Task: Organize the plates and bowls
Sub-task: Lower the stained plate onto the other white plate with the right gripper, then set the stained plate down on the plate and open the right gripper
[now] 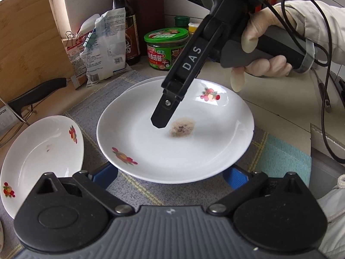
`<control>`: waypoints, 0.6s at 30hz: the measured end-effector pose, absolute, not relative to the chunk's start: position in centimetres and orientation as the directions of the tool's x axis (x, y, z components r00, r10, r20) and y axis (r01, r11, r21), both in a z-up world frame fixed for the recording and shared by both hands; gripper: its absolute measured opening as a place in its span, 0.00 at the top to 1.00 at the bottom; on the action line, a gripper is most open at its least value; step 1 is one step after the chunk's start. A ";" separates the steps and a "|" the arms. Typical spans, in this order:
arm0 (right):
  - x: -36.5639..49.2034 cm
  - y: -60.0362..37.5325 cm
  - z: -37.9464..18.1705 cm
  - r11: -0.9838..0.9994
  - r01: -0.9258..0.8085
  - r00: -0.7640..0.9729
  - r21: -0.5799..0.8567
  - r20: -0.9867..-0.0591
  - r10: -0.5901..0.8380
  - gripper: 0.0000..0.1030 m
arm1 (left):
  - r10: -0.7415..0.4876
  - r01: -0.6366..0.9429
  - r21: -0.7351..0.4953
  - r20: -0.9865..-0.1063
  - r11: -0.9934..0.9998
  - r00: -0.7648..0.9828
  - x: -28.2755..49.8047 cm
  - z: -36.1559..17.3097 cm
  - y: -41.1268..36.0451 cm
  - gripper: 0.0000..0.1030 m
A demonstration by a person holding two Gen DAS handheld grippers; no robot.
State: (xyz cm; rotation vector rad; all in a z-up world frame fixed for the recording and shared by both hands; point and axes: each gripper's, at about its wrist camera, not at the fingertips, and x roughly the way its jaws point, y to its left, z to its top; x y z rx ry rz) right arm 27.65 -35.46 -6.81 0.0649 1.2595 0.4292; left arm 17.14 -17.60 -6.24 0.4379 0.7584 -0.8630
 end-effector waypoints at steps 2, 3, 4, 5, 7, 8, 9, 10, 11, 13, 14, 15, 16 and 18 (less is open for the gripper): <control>27.7 -35.4 -6.8 0.925 -0.265 0.236 0.272 -0.912 0.336 0.00 | -0.515 0.809 0.053 -0.746 0.585 0.421 17.1 -6.3 -17.6 0.01; 27.7 -35.4 -6.8 0.928 -0.260 0.233 0.268 -0.915 0.330 0.00 | -0.516 0.810 0.053 -0.746 0.584 0.421 17.2 -6.3 -17.6 0.01; 27.7 -35.3 -6.8 0.930 -0.257 0.230 0.263 -0.918 0.323 0.00 | -0.516 0.811 0.054 -0.747 0.582 0.420 17.2 -6.3 -17.6 0.01; 27.6 -35.3 -6.8 0.932 -0.254 0.227 0.258 -0.921 0.317 0.00 | -0.517 0.812 0.054 -0.746 0.581 0.419 17.2 -6.3 -17.6 0.01; 27.5 -35.1 -6.8 0.935 -0.253 0.225 0.248 -0.925 0.307 0.00 | -0.520 0.813 0.055 -0.744 0.579 0.420 17.1 -6.3 -17.6 0.01; 27.5 -35.1 -6.8 0.936 -0.253 0.225 0.246 -0.926 0.304 0.00 | -0.521 0.815 0.056 -0.743 0.577 0.420 17.1 -6.3 -17.5 0.01; 27.4 -35.1 -6.7 0.937 -0.252 0.223 0.244 -0.927 0.301 0.00 | -0.522 0.816 0.058 -0.742 0.575 0.421 17.1 -6.3 -17.5 0.01; 27.4 -35.1 -6.7 0.937 -0.250 0.222 0.243 -0.928 0.300 0.00 | -0.523 0.817 0.060 -0.740 0.574 0.422 17.0 -6.3 -17.4 0.01; 27.3 -35.1 -6.7 0.938 -0.248 0.221 0.243 -0.928 0.299 0.00 | -0.524 0.817 0.061 -0.739 0.573 0.423 17.1 -6.2 -17.4 0.01; 27.2 -35.2 -6.7 0.939 -0.246 0.219 0.242 -0.929 0.297 0.00 | -0.524 0.818 0.064 -0.738 0.572 0.424 17.0 -6.2 -17.4 0.01; 27.1 -35.2 -6.7 0.939 -0.246 0.218 0.241 -0.930 0.295 0.00 | -0.524 0.818 0.067 -0.738 0.571 0.425 17.0 -6.2 -17.4 0.01; 27.1 -35.2 -6.7 0.940 -0.245 0.218 0.240 -0.931 0.294 0.00 | -0.523 0.819 0.068 -0.738 0.570 0.426 17.0 -6.2 -17.4 0.01; 27.0 -35.2 -6.7 0.940 -0.243 0.217 0.239 -0.931 0.292 0.00 | -0.523 0.819 0.069 -0.738 0.570 0.427 17.0 -6.2 -17.4 0.01; 26.9 -35.2 -6.6 0.941 -0.241 0.216 0.238 -0.932 0.291 0.00 | -0.522 0.818 0.070 -0.738 0.571 0.428 16.9 -6.2 -17.3 0.01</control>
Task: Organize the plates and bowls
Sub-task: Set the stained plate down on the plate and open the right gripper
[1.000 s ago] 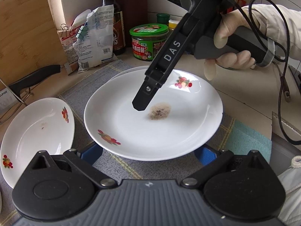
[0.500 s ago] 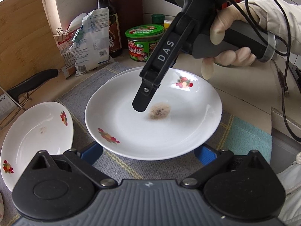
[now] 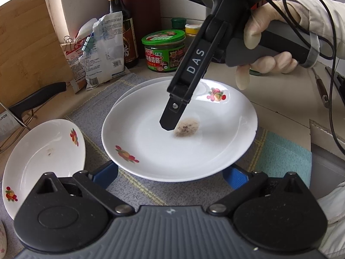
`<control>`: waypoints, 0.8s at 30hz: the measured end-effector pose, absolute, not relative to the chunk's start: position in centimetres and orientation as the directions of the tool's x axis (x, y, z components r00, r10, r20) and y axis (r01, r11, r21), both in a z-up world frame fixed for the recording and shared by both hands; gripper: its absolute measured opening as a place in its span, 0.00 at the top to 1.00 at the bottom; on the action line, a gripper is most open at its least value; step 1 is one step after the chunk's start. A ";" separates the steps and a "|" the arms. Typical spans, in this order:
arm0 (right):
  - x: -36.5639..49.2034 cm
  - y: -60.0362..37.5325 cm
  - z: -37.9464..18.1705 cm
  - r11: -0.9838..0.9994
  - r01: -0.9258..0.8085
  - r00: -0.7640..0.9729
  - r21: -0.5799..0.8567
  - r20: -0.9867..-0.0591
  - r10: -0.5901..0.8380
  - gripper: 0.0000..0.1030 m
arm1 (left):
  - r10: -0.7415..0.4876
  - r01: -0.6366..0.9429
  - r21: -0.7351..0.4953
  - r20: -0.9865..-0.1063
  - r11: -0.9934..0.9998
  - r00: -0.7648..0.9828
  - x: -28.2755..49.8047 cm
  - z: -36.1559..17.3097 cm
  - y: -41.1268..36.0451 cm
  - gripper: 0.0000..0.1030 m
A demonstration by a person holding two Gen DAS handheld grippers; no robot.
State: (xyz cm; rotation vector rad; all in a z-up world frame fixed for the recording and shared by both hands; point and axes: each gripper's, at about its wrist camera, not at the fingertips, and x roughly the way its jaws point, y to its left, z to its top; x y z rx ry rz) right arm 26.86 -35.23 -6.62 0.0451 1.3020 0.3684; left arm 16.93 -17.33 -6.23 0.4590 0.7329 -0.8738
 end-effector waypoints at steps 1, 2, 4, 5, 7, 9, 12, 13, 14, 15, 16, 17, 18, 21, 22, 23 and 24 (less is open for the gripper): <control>26.8 -35.3 -6.6 0.941 -0.239 0.217 0.239 -0.932 0.291 0.00 | -0.521 0.818 0.071 -0.738 0.571 0.428 16.9 -6.2 -17.3 0.01; 26.7 -35.4 -6.6 0.942 -0.237 0.217 0.239 -0.932 0.292 0.00 | -0.520 0.817 0.072 -0.739 0.572 0.429 17.0 -6.3 -17.3 0.01; 26.5 -35.5 -6.5 0.942 -0.233 0.217 0.242 -0.931 0.292 0.00 | -0.518 0.817 0.073 -0.740 0.572 0.429 17.1 -6.4 -17.3 0.01; 26.4 -35.5 -6.5 0.942 -0.231 0.217 0.243 -0.931 0.293 0.00 | -0.517 0.816 0.074 -0.740 0.573 0.430 17.1 -6.5 -17.2 0.01; 26.3 -35.7 -6.4 0.942 -0.226 0.219 0.247 -0.930 0.296 0.00 | -0.512 0.813 0.076 -0.742 0.577 0.433 17.2 -6.6 -17.3 0.01; 26.2 -35.8 -6.3 0.943 -0.223 0.220 0.248 -0.929 0.297 0.00 | -0.508 0.811 0.077 -0.744 0.580 0.434 17.4 -6.7 -17.3 0.01; 26.0 -35.8 -6.3 0.943 -0.221 0.222 0.249 -0.929 0.297 0.00 | -0.503 0.808 0.078 -0.747 0.584 0.436 17.5 -6.8 -17.3 0.01; 26.0 -35.9 -6.2 0.943 -0.220 0.222 0.250 -0.928 0.298 0.00 | -0.502 0.807 0.079 -0.747 0.585 0.437 17.6 -6.9 -17.3 0.01; 26.0 -35.9 -6.2 0.943 -0.219 0.223 0.251 -0.928 0.299 0.00 | -0.499 0.806 0.081 -0.747 0.586 0.438 17.6 -7.0 -17.4 0.01; 26.0 -35.9 -6.2 0.943 -0.219 0.223 0.252 -0.928 0.299 0.00 | -0.497 0.806 0.083 -0.748 0.587 0.439 17.7 -7.0 -17.4 0.01; 26.0 -35.9 -6.2 0.943 -0.218 0.224 0.252 -0.927 0.300 0.00 | -0.496 0.806 0.085 -0.749 0.586 0.440 17.7 -7.1 -17.5 0.01; 26.0 -35.9 -6.2 0.942 -0.218 0.224 0.254 -0.927 0.301 0.00 | -0.495 0.806 0.088 -0.749 0.585 0.441 17.8 -7.1 -17.5 0.01; 25.9 -36.0 -6.2 0.942 -0.218 0.225 0.256 -0.926 0.304 0.00 | -0.494 0.806 0.090 -0.749 0.585 0.442 17.8 -7.1 -17.5 0.01; 25.9 -36.2 -6.1 0.940 -0.210 0.226 0.268 -0.922 0.313 0.00 | -0.495 0.806 0.092 -0.747 0.584 0.444 17.8 -7.0 -17.6 0.01; 25.9 -36.3 -6.0 0.940 -0.208 0.226 0.270 -0.922 0.315 0.00 | -0.497 0.807 0.093 -0.745 0.584 0.446 17.7 -7.0 -17.6 0.01; 25.9 -36.4 -5.9 0.940 -0.205 0.226 0.274 -0.921 0.317 0.00 | -0.500 0.808 0.092 -0.744 0.582 0.444 17.7 -6.9 -17.6 0.01; 26.0 -36.5 -5.9 0.939 -0.200 0.227 0.278 -0.920 0.321 0.00 | -0.503 0.811 0.091 -0.742 0.578 0.443 17.7 -6.8 -17.7 0.01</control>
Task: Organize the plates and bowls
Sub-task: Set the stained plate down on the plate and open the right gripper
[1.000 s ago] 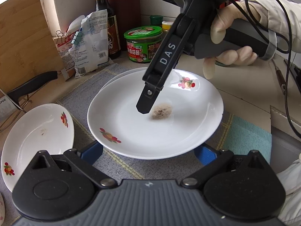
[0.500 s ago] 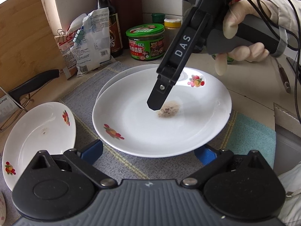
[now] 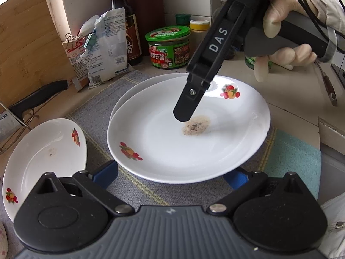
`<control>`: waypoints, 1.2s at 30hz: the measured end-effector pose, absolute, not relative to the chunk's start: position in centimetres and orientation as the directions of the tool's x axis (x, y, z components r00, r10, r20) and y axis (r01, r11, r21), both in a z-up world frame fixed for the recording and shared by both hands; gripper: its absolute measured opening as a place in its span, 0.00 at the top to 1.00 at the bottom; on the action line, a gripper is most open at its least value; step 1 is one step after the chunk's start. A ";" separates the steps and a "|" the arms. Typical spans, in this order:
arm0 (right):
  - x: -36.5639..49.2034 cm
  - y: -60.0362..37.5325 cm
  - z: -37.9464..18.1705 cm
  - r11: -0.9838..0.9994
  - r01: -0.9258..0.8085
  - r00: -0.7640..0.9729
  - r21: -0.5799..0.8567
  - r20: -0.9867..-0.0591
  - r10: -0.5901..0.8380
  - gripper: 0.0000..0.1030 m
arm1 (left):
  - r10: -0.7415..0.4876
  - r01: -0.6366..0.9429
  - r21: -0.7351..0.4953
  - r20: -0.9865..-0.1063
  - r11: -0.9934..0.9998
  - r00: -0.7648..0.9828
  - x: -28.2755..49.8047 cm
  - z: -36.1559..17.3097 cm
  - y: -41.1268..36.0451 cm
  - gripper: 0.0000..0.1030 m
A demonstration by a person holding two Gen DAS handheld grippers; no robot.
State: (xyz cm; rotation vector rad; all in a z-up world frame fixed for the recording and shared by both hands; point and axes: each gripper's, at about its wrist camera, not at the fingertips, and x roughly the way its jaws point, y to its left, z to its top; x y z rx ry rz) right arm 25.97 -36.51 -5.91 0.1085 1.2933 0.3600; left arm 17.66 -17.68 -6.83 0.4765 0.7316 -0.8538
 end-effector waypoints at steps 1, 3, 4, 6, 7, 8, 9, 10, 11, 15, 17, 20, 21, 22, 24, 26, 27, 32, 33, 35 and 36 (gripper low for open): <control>26.0 -36.6 -5.9 0.938 -0.198 0.227 0.283 -0.918 0.325 0.00 | -0.505 0.813 0.092 -0.742 0.576 0.442 17.6 -6.8 -17.7 0.01; 26.0 -37.0 -5.8 0.936 -0.190 0.227 0.297 -0.914 0.336 0.00 | -0.504 0.815 0.098 -0.741 0.572 0.443 17.6 -6.8 -17.8 0.01; 26.0 -37.1 -5.8 0.935 -0.185 0.226 0.303 -0.913 0.341 0.00 | -0.504 0.815 0.098 -0.742 0.571 0.442 17.5 -6.7 -17.9 0.01; 26.0 -37.6 -5.7 0.930 -0.165 0.220 0.328 -0.907 0.359 0.00 | -0.504 0.814 0.096 -0.742 0.573 0.442 17.6 -6.7 -17.9 0.01; 26.1 -37.9 -5.7 0.927 -0.154 0.219 0.342 -0.903 0.369 0.00 | -0.504 0.814 0.095 -0.742 0.573 0.441 17.6 -6.7 -17.9 0.01; 26.2 -38.2 -5.7 0.923 -0.140 0.216 0.358 -0.899 0.381 0.00 | -0.504 0.814 0.095 -0.742 0.573 0.442 17.6 -6.7 -17.9 0.01; 26.2 -38.5 -5.7 0.917 -0.124 0.213 0.378 -0.893 0.397 0.00 | -0.503 0.813 0.095 -0.742 0.574 0.442 17.6 -6.7 -17.8 0.01; 26.3 -38.9 -5.7 0.912 -0.109 0.213 0.396 -0.887 0.411 0.00 | -0.503 0.813 0.095 -0.743 0.574 0.442 17.7 -6.7 -17.9 0.01; 26.3 -39.2 -5.8 0.907 -0.098 0.213 0.410 -0.881 0.422 0.00 | -0.502 0.813 0.097 -0.743 0.574 0.443 17.7 -6.7 -17.9 0.01; 26.5 -40.1 -5.8 0.888 -0.038 0.217 0.458 -0.864 0.455 0.00 | -0.504 0.815 0.092 -0.745 0.572 0.437 17.8 -6.7 -17.9 0.01; 26.6 -40.2 -5.8 0.887 -0.028 0.217 0.460 -0.864 0.455 0.00 | -0.505 0.816 0.090 -0.745 0.572 0.436 17.8 -6.8 -17.8 0.01; 26.4 -39.9 -5.5 0.894 -0.040 0.214 0.447 -0.870 0.444 0.00 | -0.504 0.816 0.090 -0.746 0.571 0.435 17.9 -6.9 -17.9 0.01; 26.4 -39.9 -5.5 0.895 -0.043 0.214 0.444 -0.871 0.442 0.00 | -0.504 0.816 0.091 -0.746 0.571 0.435 17.8 -6.9 -17.9 0.01; 26.4 -39.9 -5.4 0.895 -0.042 0.215 0.444 -0.871 0.442 0.00 | -0.504 0.816 0.093 -0.746 0.570 0.436 17.8 -6.9 -17.9 0.01; 26.3 -40.1 -5.3 0.894 -0.039 0.220 0.446 -0.869 0.443 0.00 | -0.504 0.818 0.095 -0.745 0.567 0.436 17.8 -7.0 -17.9 0.01; 26.2 -40.2 -5.2 0.894 -0.035 0.224 0.446 -0.868 0.442 0.00 | -0.505 0.819 0.092 -0.747 0.566 0.433 17.9 -7.0 -17.9 0.01; 26.2 -40.2 -5.2 0.895 -0.036 0.226 0.444 -0.869 0.440 0.00 | -0.505 0.820 0.090 -0.747 0.566 0.431 17.9 -7.0 -18.0 0.01; 25.8 -40.2 -4.9 0.900 -0.039 0.234 0.433 -0.872 0.430 0.00 | -0.507 0.821 0.091 -0.746 0.563 0.431 17.8 -7.1 -18.0 0.01; 25.8 -40.2 -4.8 0.901 -0.040 0.235 0.432 -0.872 0.429 0.00 | -0.507 0.821 0.091 -0.747 0.564 0.431 17.8 -7.1 -18.0 0.01; 25.7 -40.2 -4.7 0.903 -0.039 0.238 0.428 -0.874 0.424 0.00 | -0.508 0.821 0.089 -0.747 0.565 0.430 17.7 -7.1 -18.0 0.01; 25.7 -40.2 -4.7 0.905 -0.040 0.240 0.424 -0.875 0.421 0.00 | -0.508 0.820 0.087 -0.746 0.565 0.430 17.7 -7.1 -18.0 0.01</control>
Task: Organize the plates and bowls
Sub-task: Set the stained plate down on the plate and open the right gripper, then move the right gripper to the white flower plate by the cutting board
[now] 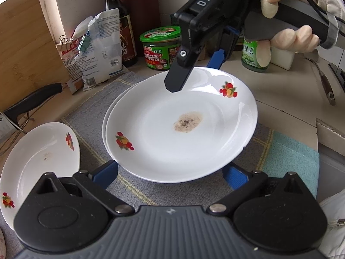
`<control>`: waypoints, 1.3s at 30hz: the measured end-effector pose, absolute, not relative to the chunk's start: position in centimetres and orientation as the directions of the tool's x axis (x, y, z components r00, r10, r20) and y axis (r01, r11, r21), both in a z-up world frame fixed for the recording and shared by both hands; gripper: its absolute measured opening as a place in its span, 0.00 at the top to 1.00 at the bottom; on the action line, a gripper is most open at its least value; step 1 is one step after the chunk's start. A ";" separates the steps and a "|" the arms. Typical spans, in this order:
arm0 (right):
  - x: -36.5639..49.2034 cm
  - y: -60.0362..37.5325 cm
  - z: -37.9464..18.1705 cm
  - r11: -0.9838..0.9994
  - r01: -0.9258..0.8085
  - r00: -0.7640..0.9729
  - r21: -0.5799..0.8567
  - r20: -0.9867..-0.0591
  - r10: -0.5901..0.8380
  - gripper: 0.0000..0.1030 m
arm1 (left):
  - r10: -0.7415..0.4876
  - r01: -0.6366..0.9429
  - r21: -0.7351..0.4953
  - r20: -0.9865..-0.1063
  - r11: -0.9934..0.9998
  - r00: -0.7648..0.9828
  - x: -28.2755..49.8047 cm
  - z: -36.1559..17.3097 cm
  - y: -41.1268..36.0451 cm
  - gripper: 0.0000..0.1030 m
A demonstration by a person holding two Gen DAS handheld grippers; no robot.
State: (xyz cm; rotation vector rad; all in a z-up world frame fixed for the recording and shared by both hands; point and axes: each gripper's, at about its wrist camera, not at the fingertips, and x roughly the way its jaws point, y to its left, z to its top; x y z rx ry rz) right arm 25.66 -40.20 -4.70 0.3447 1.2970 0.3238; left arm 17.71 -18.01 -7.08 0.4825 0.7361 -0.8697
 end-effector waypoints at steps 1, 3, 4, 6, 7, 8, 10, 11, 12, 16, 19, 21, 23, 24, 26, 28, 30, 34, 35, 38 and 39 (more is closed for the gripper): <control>25.6 -40.1 -4.7 0.908 -0.043 0.242 0.418 -0.877 0.415 0.00 | -0.508 0.820 0.086 -0.747 0.566 0.429 17.7 -7.1 -18.0 0.01; 25.5 -39.9 -4.6 0.913 -0.048 0.244 0.405 -0.882 0.404 0.00 | -0.510 0.819 0.083 -0.745 0.567 0.429 17.8 -7.1 -18.2 0.01; 25.5 -39.8 -4.5 0.915 -0.051 0.245 0.399 -0.884 0.399 0.00 | -0.510 0.819 0.082 -0.745 0.569 0.429 17.8 -7.1 -18.2 0.01; 25.4 -39.6 -4.5 0.921 -0.055 0.248 0.387 -0.888 0.388 0.00 | -0.511 0.818 0.080 -0.745 0.570 0.429 17.7 -7.1 -18.2 0.01; 25.4 -39.6 -4.5 0.923 -0.058 0.249 0.381 -0.890 0.383 0.00 | -0.512 0.818 0.078 -0.744 0.571 0.429 17.7 -7.1 -18.2 0.01; 25.3 -39.5 -4.4 0.925 -0.059 0.250 0.377 -0.891 0.379 0.00 | -0.515 0.817 0.074 -0.743 0.572 0.428 17.7 -7.1 -18.1 0.01; 25.2 -39.3 -4.3 0.929 -0.061 0.252 0.365 -0.895 0.368 0.00 | -0.518 0.816 0.068 -0.742 0.574 0.426 17.7 -7.0 -18.1 0.01; 25.2 -39.2 -4.3 0.931 -0.062 0.254 0.359 -0.897 0.362 0.00 | -0.520 0.816 0.067 -0.740 0.573 0.426 17.7 -7.0 -18.1 0.01; 25.1 -39.2 -4.3 0.933 -0.063 0.255 0.354 -0.898 0.357 0.00 | -0.523 0.817 0.065 -0.738 0.573 0.426 17.7 -7.0 -18.1 0.01; 24.9 -38.8 -4.1 0.944 -0.070 0.261 0.322 -0.908 0.329 0.00 | -0.529 0.816 0.063 -0.732 0.575 0.430 17.7 -6.9 -18.2 0.01; 24.7 -38.6 -4.1 0.960 -0.066 0.261 0.273 -0.923 0.281 0.00 | -0.522 0.815 0.081 -0.730 0.574 0.441 17.5 -7.1 -18.3 0.00; 24.3 -38.5 -4.2 0.965 -0.069 0.276 0.253 -0.925 0.262 0.00 | -0.521 0.810 0.081 -0.727 0.581 0.447 17.4 -7.1 -18.2 0.01; 23.9 -38.4 -3.8 0.967 -0.080 0.297 0.243 -0.920 0.256 0.00 | -0.521 0.801 0.071 -0.725 0.595 0.451 17.4 -6.9 -17.8 0.01; 23.6 -38.2 -3.5 0.969 -0.093 0.322 0.229 -0.914 0.247 0.00 | -0.521 0.795 0.067 -0.722 0.603 0.456 17.3 -6.7 -17.6 0.01; 22.8 -37.4 -2.7 0.973 -0.126 0.367 0.194 -0.902 0.228 0.00 | -0.525 0.776 0.063 -0.702 0.627 0.481 16.8 -6.1 -16.6 0.01; 22.0 -36.4 -1.9 0.976 -0.154 0.420 0.154 -0.884 0.206 0.00 | -0.528 0.750 0.044 -0.683 0.660 0.505 16.2 -5.6 -15.5 0.01; 21.5 -35.3 -1.4 0.976 -0.177 0.455 0.130 -0.868 0.198 0.00 | -0.518 0.714 0.027 -0.668 0.700 0.533 15.7 -5.1 -14.1 0.01; 20.7 -32.5 -1.0 0.977 -0.205 0.513 0.065 -0.843 0.164 0.00 | -0.466 0.624 0.025 -0.642 0.781 0.608 14.6 -4.6 -10.4 0.01; 20.5 -31.6 -0.9 0.976 -0.213 0.525 0.051 -0.836 0.158 0.00 | -0.448 0.602 0.028 -0.640 0.798 0.624 14.4 -4.6 -9.4 0.01; 20.0 -28.9 -0.7 0.972 -0.233 0.557 0.030 -0.815 0.159 0.00 | -0.378 0.527 0.049 -0.639 0.849 0.670 14.1 -4.9 -6.5 0.01; 19.7 -27.7 -0.7 0.972 -0.234 0.568 0.020 -0.809 0.154 0.00 | -0.357 0.504 0.056 -0.640 0.862 0.680 14.0 -5.0 -5.5 0.01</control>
